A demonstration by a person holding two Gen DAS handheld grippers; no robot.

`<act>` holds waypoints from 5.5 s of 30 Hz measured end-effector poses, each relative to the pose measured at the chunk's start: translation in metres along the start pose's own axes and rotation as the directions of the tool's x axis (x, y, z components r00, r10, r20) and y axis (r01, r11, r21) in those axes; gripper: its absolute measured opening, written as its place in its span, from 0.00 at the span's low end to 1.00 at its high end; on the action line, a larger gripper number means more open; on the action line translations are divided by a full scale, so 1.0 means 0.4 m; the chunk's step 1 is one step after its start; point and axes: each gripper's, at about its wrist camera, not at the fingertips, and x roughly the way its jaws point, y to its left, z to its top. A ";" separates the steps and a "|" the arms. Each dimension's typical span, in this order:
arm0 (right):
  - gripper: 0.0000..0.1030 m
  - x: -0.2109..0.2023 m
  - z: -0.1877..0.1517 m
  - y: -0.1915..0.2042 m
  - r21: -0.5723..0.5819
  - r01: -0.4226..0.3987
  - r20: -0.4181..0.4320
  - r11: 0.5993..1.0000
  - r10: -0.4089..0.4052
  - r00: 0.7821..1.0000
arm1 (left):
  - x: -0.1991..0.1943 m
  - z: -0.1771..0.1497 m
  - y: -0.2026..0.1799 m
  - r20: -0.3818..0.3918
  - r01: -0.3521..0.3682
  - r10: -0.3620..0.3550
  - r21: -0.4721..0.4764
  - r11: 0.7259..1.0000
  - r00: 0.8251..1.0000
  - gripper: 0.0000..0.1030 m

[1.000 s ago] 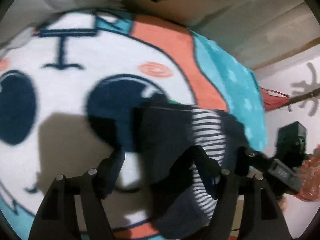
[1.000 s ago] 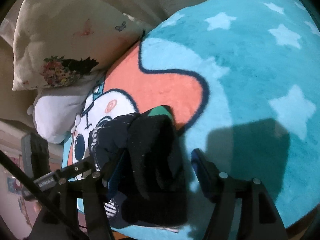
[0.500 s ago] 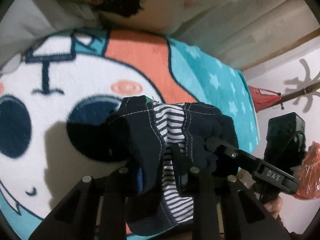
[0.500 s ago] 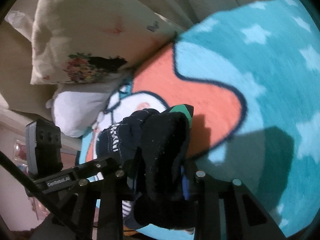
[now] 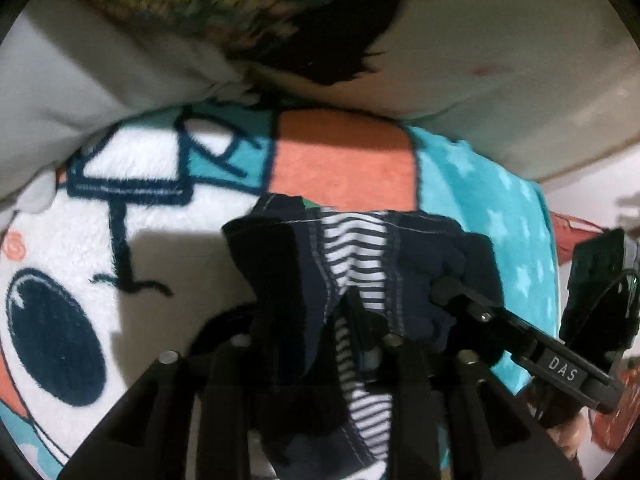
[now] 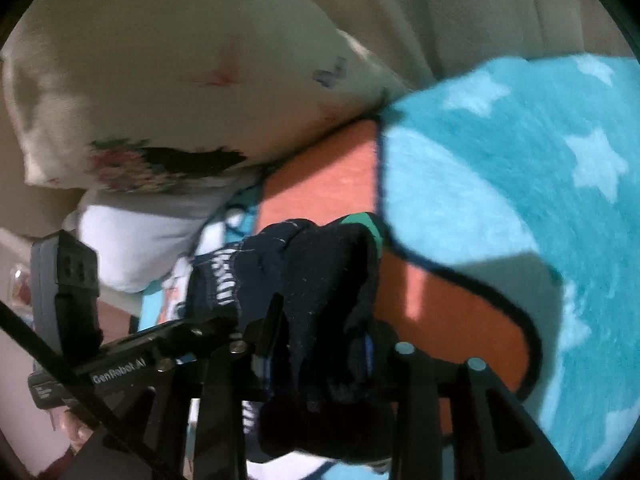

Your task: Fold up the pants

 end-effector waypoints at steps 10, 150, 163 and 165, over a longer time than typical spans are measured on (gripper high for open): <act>0.54 -0.138 -0.032 0.035 -0.055 0.078 0.149 0.995 -0.069 0.986 | -0.138 -0.065 -0.002 0.108 -0.077 0.078 -0.018 0.997 0.991 0.39; 0.74 -0.154 -0.208 0.061 -0.203 0.442 0.105 0.874 -0.429 0.897 | -0.184 -0.239 -0.221 0.242 -0.408 0.381 0.075 0.910 0.892 1.00; 0.74 -0.134 -0.207 0.064 -0.224 0.440 0.087 0.870 -0.432 0.898 | -0.168 -0.237 -0.208 0.219 -0.401 0.381 0.056 0.914 0.898 1.00; 0.74 -0.132 -0.207 0.064 -0.227 0.439 0.085 0.869 -0.432 0.898 | -0.166 -0.237 -0.206 0.215 -0.401 0.381 0.053 0.915 0.899 1.00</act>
